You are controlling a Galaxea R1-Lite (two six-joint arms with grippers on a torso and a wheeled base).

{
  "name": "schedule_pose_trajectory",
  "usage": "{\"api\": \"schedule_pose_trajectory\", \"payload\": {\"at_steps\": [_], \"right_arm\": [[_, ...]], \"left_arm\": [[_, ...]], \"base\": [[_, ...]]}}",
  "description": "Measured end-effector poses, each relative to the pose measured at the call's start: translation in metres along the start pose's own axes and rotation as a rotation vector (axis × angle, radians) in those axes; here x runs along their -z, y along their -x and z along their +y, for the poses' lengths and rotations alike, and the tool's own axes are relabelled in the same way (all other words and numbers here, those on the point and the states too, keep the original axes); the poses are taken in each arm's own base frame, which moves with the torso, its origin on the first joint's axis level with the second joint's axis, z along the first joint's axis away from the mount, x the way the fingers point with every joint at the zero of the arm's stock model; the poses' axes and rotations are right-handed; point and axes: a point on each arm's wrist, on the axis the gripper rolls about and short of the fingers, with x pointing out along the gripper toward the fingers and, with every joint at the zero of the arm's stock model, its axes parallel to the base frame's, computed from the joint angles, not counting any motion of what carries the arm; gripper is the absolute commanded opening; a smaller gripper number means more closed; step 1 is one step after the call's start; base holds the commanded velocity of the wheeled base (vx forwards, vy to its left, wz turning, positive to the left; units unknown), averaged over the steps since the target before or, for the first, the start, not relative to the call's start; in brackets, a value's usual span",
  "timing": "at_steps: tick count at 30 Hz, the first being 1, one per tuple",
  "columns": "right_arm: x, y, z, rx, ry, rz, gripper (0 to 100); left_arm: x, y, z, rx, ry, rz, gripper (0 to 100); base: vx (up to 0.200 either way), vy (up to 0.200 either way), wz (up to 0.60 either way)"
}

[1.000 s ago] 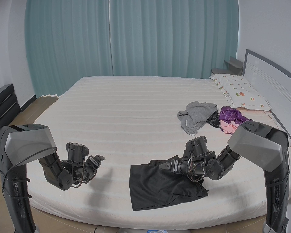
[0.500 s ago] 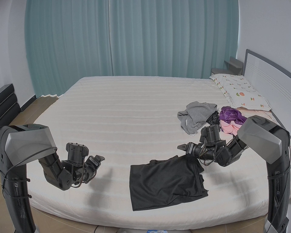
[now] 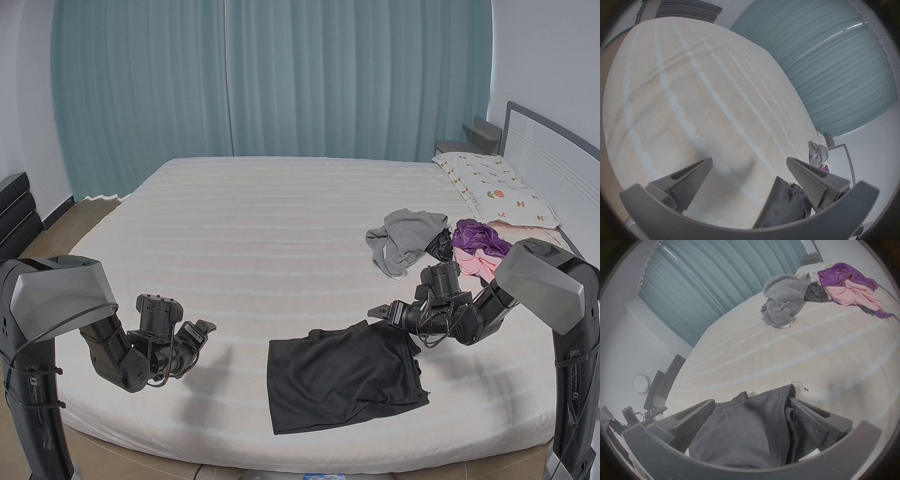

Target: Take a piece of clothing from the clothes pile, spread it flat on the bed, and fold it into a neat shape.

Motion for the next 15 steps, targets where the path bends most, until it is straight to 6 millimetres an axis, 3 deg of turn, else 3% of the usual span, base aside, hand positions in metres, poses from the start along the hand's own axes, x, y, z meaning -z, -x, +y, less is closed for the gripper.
{"api": "schedule_pose_trajectory", "payload": {"at_steps": [2, 3, 15], "right_arm": [[0.0009, -0.0001, -0.0007, 0.003, -0.001, 0.005, 100], [0.0015, -0.0002, -0.001, 0.006, -0.002, 0.01, 0], [0.0013, 0.0032, -0.0065, 0.049, -0.009, 0.041, 0]], "left_arm": [[0.0001, -0.0001, 0.0001, 0.0, 0.0, 0.0, 100], [0.0, -0.0001, 0.0001, -0.001, 0.0, 0.0, 100], [0.0002, -0.0003, 0.0004, -0.002, -0.002, 0.0, 100]], "base": [[0.0, 0.0, 0.0], [0.0, 0.0, 0.0], [0.0, 0.0, 0.0]]}}
